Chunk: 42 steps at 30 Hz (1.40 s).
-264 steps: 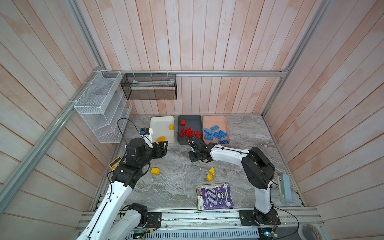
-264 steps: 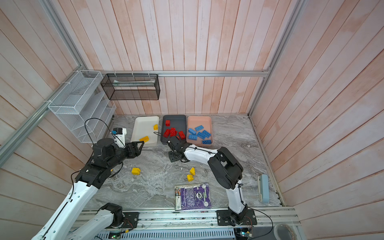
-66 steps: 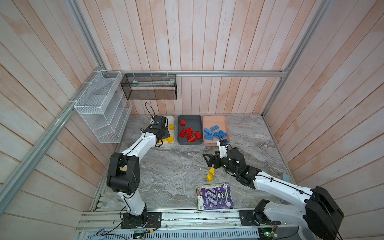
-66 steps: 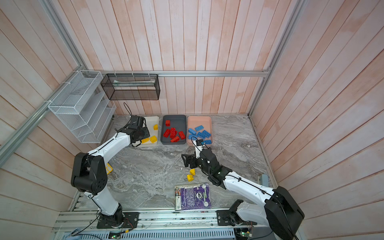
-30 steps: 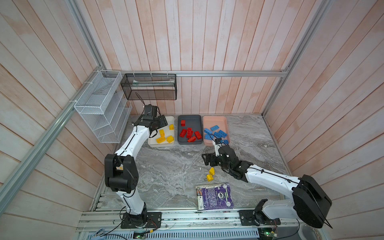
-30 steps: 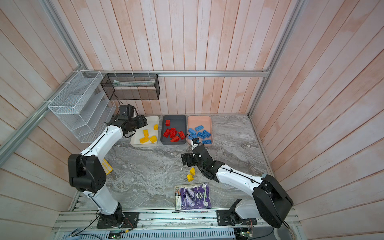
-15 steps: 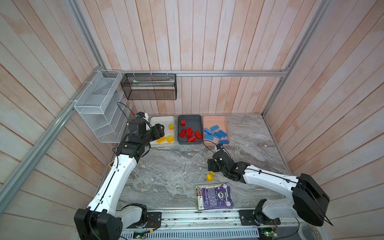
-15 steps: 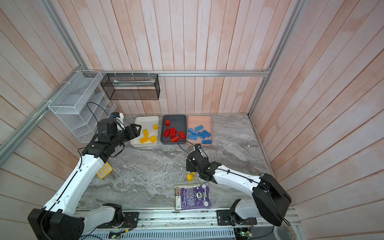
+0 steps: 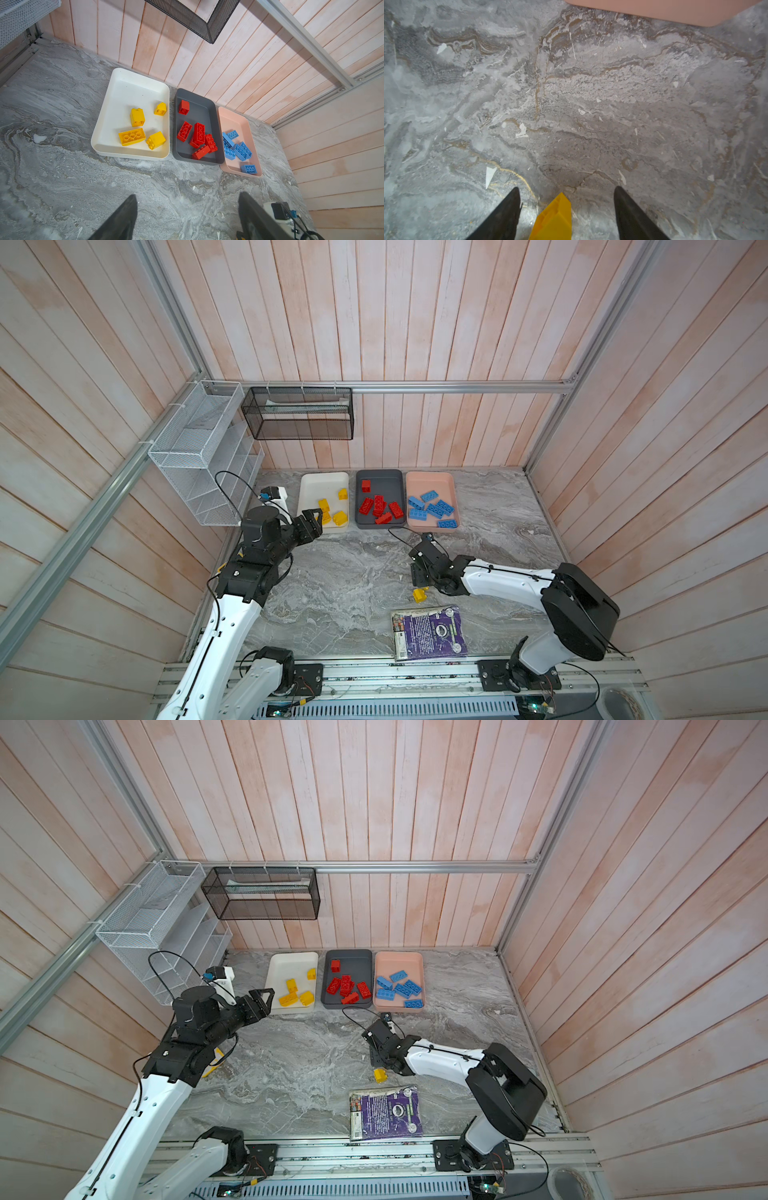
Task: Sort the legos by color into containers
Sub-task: 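Withdraw the left gripper while the right gripper grasps a yellow brick near the purple package, then lift the yellow brick and carry it over the white tray with the right gripper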
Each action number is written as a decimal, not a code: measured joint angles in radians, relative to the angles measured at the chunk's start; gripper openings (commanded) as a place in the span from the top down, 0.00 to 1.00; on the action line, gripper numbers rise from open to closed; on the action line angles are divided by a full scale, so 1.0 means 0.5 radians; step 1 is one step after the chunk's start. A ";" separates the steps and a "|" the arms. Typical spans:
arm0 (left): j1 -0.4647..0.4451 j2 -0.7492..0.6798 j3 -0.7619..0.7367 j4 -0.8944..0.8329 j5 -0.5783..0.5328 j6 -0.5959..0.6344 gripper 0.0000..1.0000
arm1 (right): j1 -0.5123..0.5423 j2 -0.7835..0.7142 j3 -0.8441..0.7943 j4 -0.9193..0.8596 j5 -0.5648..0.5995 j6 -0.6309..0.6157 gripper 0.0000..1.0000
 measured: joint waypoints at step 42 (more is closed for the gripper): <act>0.000 -0.140 -0.151 -0.004 0.027 0.001 0.22 | 0.036 0.332 0.669 -0.174 -0.273 -0.130 0.75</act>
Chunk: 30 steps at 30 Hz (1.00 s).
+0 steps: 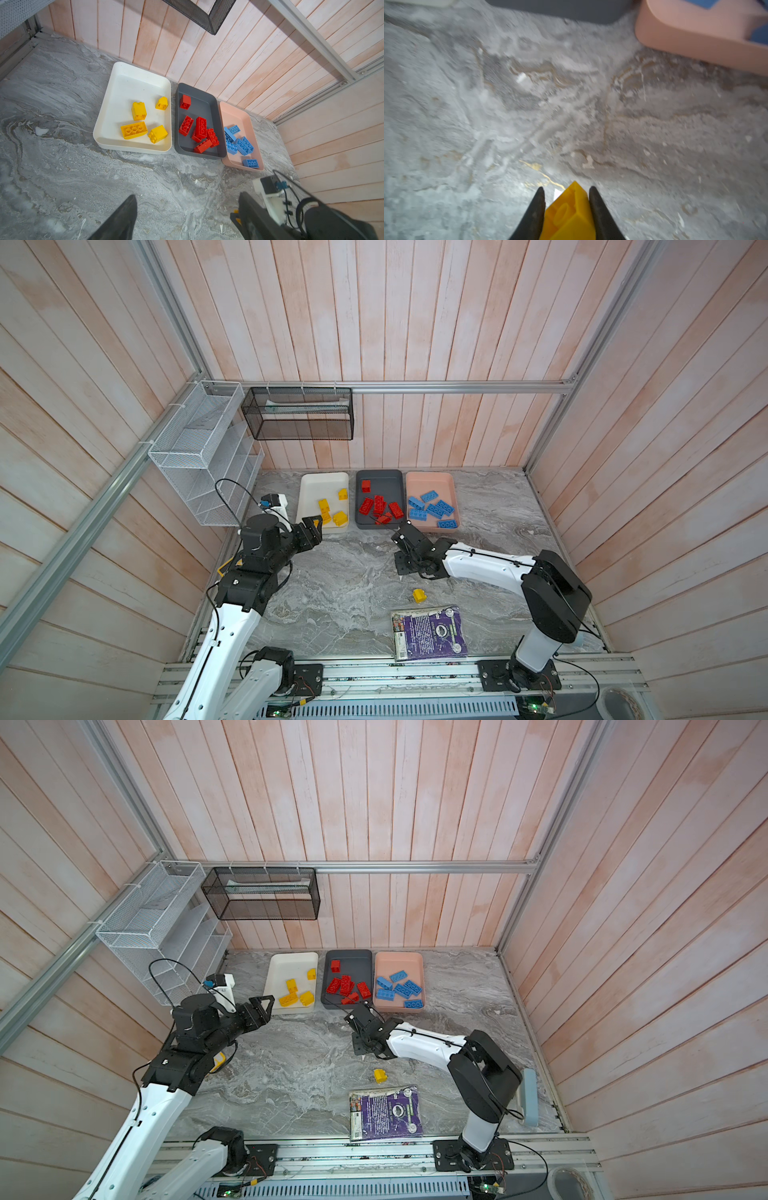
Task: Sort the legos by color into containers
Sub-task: 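Lift the yellow brick and carry it over the white tray with the right gripper, then open the right gripper to drop the yellow brick into the white tray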
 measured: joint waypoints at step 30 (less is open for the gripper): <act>-0.041 -0.353 -0.369 0.054 0.205 0.012 0.21 | -0.188 1.648 2.284 0.298 -0.797 -0.104 0.62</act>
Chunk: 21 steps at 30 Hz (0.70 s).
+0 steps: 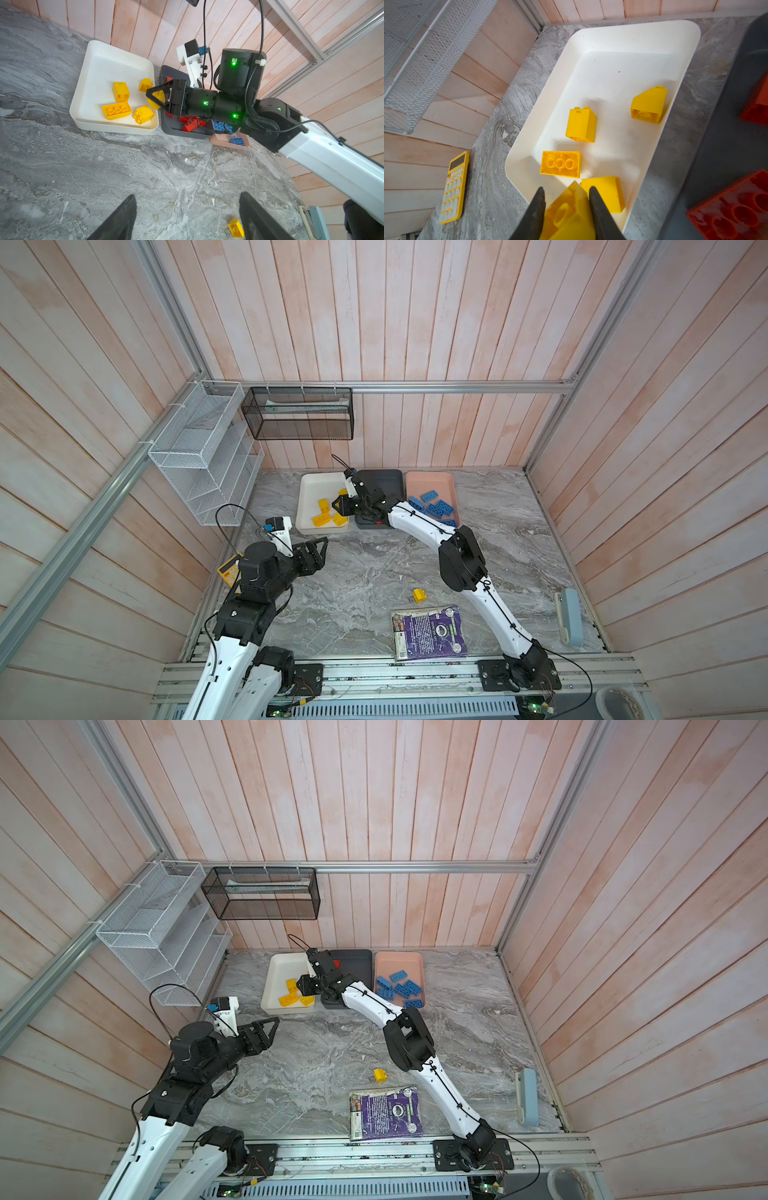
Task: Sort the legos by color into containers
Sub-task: 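Open the right gripper to drop the yellow brick into the white tray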
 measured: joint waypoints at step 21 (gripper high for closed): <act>-0.484 0.540 0.072 0.001 0.005 0.076 0.22 | -0.238 -0.856 -0.864 0.343 -0.097 0.062 0.30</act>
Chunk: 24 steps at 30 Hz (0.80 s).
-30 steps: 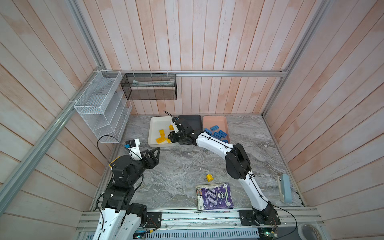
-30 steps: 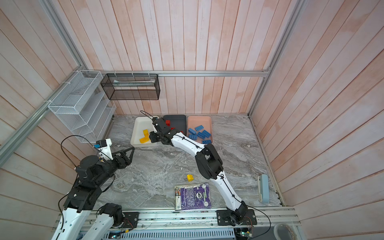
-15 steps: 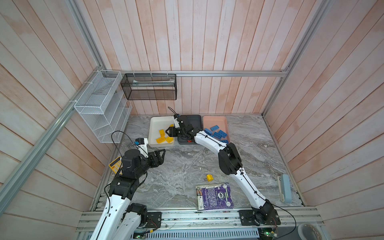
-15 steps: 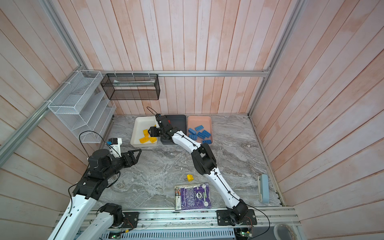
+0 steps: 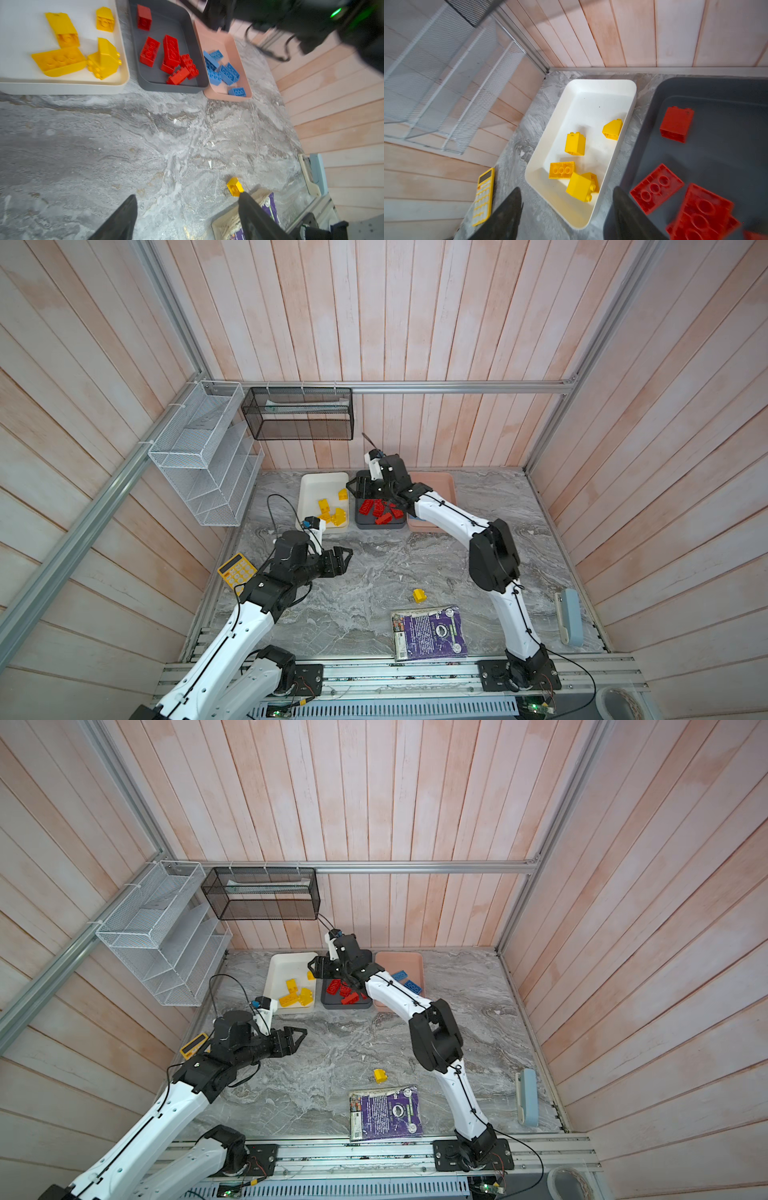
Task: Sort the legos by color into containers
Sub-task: 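Open the right gripper to drop the yellow brick into the white tray, then withdraw the right gripper while the left gripper grasps the last yellow brick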
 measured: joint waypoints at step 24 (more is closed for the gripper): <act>-1.012 1.379 0.532 0.182 -0.345 0.327 0.21 | -0.800 -1.707 -2.184 0.486 -0.220 0.117 0.27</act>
